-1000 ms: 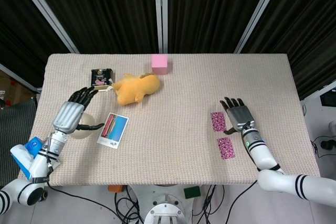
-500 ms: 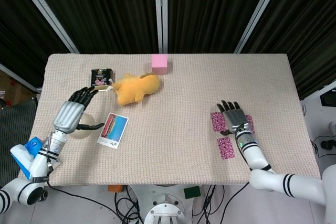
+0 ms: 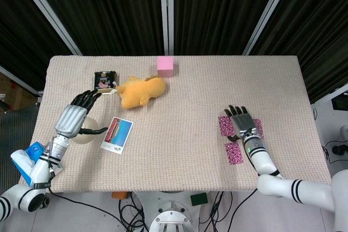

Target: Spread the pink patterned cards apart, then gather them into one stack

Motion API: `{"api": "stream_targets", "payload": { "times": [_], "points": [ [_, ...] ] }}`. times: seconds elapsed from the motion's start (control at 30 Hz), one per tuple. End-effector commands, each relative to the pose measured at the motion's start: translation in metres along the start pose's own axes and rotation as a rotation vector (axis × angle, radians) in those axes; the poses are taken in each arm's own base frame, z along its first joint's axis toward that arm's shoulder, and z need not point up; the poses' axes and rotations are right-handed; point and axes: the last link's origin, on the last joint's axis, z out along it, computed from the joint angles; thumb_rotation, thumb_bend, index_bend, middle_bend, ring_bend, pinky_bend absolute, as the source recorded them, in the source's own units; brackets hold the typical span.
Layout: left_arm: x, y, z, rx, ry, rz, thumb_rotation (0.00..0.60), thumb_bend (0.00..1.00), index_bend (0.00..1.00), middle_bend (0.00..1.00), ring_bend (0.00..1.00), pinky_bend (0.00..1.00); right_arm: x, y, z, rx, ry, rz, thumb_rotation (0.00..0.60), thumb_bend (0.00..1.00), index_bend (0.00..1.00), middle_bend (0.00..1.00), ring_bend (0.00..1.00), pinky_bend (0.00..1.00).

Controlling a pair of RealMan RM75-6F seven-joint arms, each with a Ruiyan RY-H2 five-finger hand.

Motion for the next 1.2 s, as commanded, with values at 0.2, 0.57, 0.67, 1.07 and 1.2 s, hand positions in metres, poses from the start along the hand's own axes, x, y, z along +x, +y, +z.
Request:
{"api": "stream_targets", "payload": {
  "times": [0.2,0.57,0.67,1.07,1.2],
  "points": [
    [0.0003,-0.0016,-0.0005,0.004,0.001,-0.001,0.217,0.04,0.04,0.02,0.00,0.12,0.0003,-0.0001,0.0023,-0.004,-0.006,0.002,0.535,0.06,0.20,0.00,0.00,0.00],
    [-0.0012,-0.0015,0.0006,0.002,-0.005,0.000,0.221,0.04,0.04,0.02,0.00,0.12,-0.0012,-0.0025,0.0012,-0.002,0.012,-0.003,0.536,0.09,0.25,0.00,0.00,0.00],
    [-0.0013,-0.0015,0.0007,0.002,-0.004,-0.002,0.220,0.04,0.04,0.02,0.00,0.12,-0.0007,-0.0028,0.0001,0.000,0.016,-0.005,0.536,0.09,0.26,0.00,0.00,0.00],
    [-0.0022,-0.0026,-0.0002,0.004,-0.006,-0.005,0.221,0.04,0.04,0.02,0.00,0.12,0.0007,-0.0018,0.0005,-0.002,0.037,-0.001,0.540,0.15,0.31,0.00,0.00,0.00],
    [-0.0020,-0.0033,-0.0006,0.005,-0.004,-0.008,0.220,0.04,0.04,0.02,0.00,0.12,0.0032,-0.0016,0.0002,0.003,0.045,0.005,0.539,0.15,0.31,0.00,0.00,0.00]
  ]
}}
